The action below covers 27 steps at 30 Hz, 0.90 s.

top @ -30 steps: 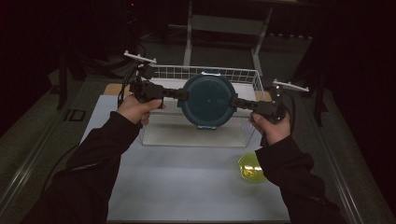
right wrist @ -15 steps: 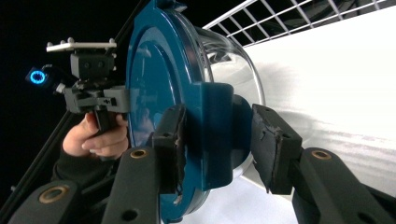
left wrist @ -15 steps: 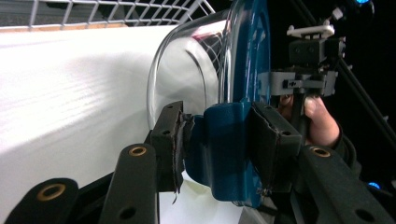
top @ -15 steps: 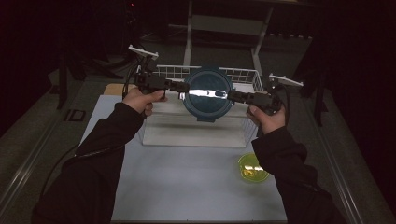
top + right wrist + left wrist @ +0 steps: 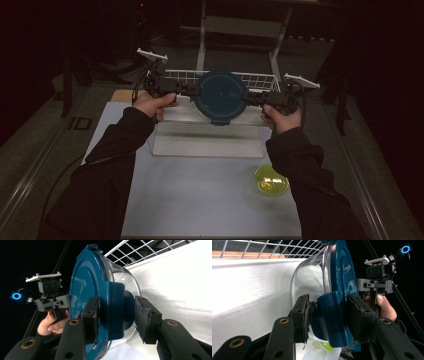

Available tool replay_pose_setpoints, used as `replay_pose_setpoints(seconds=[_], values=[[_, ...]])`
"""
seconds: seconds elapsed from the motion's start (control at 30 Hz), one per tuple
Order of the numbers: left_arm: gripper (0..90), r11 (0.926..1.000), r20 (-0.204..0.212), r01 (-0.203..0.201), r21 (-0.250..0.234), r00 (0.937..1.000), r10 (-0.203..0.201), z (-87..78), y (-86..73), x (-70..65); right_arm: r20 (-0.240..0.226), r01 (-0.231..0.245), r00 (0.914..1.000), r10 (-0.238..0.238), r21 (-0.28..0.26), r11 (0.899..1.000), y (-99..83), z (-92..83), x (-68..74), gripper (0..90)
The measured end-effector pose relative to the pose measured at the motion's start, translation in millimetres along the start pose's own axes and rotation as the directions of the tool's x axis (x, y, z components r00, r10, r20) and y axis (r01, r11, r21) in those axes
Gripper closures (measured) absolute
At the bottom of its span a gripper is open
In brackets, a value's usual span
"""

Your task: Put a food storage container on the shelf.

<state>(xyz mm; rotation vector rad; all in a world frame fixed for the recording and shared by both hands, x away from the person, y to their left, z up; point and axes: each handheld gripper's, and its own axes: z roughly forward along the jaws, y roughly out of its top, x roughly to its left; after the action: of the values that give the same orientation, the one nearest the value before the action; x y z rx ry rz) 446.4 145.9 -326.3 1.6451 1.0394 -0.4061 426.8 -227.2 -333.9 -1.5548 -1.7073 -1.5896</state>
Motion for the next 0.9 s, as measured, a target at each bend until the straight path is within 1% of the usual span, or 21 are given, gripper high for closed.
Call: replay_pose_setpoints(seconds=[0.1, 0.13, 0.17, 0.27, 0.3, 0.33, 0.37, 0.4, 0.47, 0.53, 0.57, 0.6, 0.63, 0.67, 0.7, 0.73, 0.77, 0.8, 0.83, 0.87, 0.9], values=[[54.5, 0.9998, 0.004, 0.021, -0.002, 0.9998, -0.021, 1.5, 2.1, 4.9, 0.008, -0.027, 0.9996, 0.027, 0.004, 1.000, 2.6, 2.0, -1.3, 56.3], [54.3, 0.9998, 0.004, 0.021, -0.002, 0.9998, -0.021, 1.5, 2.1, 4.9, 0.010, -0.040, 0.9992, 0.040, 0.001, 0.999, 3.0, 2.8, -1.9, 56.1], [54.1, 0.9994, 0.002, 0.035, -0.004, 0.9994, -0.035, 2.4, 3.1, 7.8, 0.015, -0.043, 0.9990, 0.043, -0.001, 0.999, 3.6, 3.7, -2.4, 55.8], [53.1, 0.9989, 0.000, 0.046, -0.003, 0.9989, -0.046, 3.5, 3.5, 10.2, 0.029, -0.051, 0.9983, 0.051, -0.003, 0.999, 4.6, 5.2, -3.2, 55.4], [53.1, 0.9987, -0.002, 0.050, 0.001, 0.9987, -0.050, 4.2, 3.5, 11.7, 0.037, -0.052, 0.9979, 0.052, -0.005, 0.999, 5.2, 6.0, -3.7, 55.3], [51.9, 0.9977, -0.003, 0.068, 0.005, 0.9977, -0.068, 5.2, 3.3, 15.5, 0.058, -0.057, 0.9967, 0.057, -0.014, 0.998, 7.0, 7.3, -5.3, 56.4], [51.6, 0.9977, -0.003, 0.068, 0.005, 0.9977, -0.068, 5.2, 3.3, 15.5, 0.063, -0.057, 0.9963, 0.058, -0.015, 0.998, 7.4, 8.2, -5.4, 55.9], [51.6, 0.9976, -0.002, 0.068, 0.008, 0.9977, -0.068, 5.5, 2.1, 19.1, 0.063, -0.063, 0.9959, 0.064, -0.021, 0.998, 7.6, 9.2, -5.3, 55.6], [51.7, 0.9975, 0.002, 0.071, 0.004, 0.9975, -0.071, 5.3, 1.6, 19.6, 0.068, -0.057, 0.9960, 0.059, -0.023, 0.998, 7.9, 10.2, -4.9, 55.6], [50.8, 0.9987, -0.019, 0.049, -0.014, 0.9986, -0.049, 4.8, 0.1, 17.7, 0.077, -0.043, 0.9960, 0.044, -0.023, 0.999, 8.6, 11.6, -3.7, 55.4], [48.7, 0.9987, -0.019, 0.049, -0.014, 0.9986, -0.049, 4.8, 0.1, 17.7, 0.079, -0.037, 0.9961, 0.038, -0.020, 0.999, 8.8, 11.6, -3.2, 55.3], [46.6, 0.9990, -0.031, 0.042, -0.017, 0.9986, -0.042, 5.0, -0.5, 16.6, 0.083, -0.031, 0.9961, 0.032, -0.020, 0.999, 8.8, 11.7, -2.9, 55.2], [44.4, 0.9998, -0.065, 0.011, -0.016, 0.9978, -0.012, 4.6, -1.5, 12.6, 0.089, -0.021, 0.9958, 0.023, -0.019, 1.000, 8.9, 11.7, -1.8, 55.0], [43.0, 0.9998, -0.065, 0.011, -0.016, 0.9978, -0.012, 4.6, -1.5, 12.6, 0.089, -0.021, 0.9958, 0.023, -0.019, 1.000, 8.9, 11.7, -1.8, 55.0], [41.7, 0.9990, -0.095, -0.027, -0.037, 0.9952, 0.023, 2.5, -2.4, 7.4, 0.111, 0.019, 0.9937, -0.018, -0.015, 1.000, 8.9, 11.5, 2.1, 54.2], [38.5, 0.9979, -0.103, -0.041, -0.051, 0.9941, 0.036, 1.4, -2.9, 4.3, 0.124, 0.044, 0.9914, -0.042, -0.013, 0.999, 8.7, 11.4, 4.4, 52.1], [36.7, 0.9979, -0.103, -0.041, -0.051, 0.9941, 0.036, 1.4, -2.9, 4.3, 0.143, 0.072, 0.9874, -0.068, -0.017, 0.997, 8.3, 11.1, 6.6, 50.4], [36.7, 0.9967, -0.113, -0.061, -0.053, 0.9920, 0.054, -0.1, -3.3, 1.6, 0.143, 0.072, 0.9874, -0.068, -0.017, 0.997, 8.3, 11.1, 6.6, 50.4], [32.3, 0.9937, -0.138, -0.098, -0.054, 0.9864, 0.089, -1.9, -5.2, -3.9, 0.171, 0.123, 0.9784, -0.117, -0.025, 0.992, 7.0, 9.7, 11.9, 49.4], [28.3, 0.9937, -0.138, -0.098, -0.054, 0.9864, 0.089, -1.9, -5.2, -3.9, 0.171, 0.123, 0.9784, -0.117, -0.025, 0.992, 7.0, 9.7, 11.9, 49.4], [28.3, 0.9937, -0.138, -0.098, -0.054, 0.9864, 0.089, -1.9, -5.2, -3.9, 0.174, 0.140, 0.9756, -0.134, -0.025, 0.990, 6.2, 9.4, 13.7, 48.5]])
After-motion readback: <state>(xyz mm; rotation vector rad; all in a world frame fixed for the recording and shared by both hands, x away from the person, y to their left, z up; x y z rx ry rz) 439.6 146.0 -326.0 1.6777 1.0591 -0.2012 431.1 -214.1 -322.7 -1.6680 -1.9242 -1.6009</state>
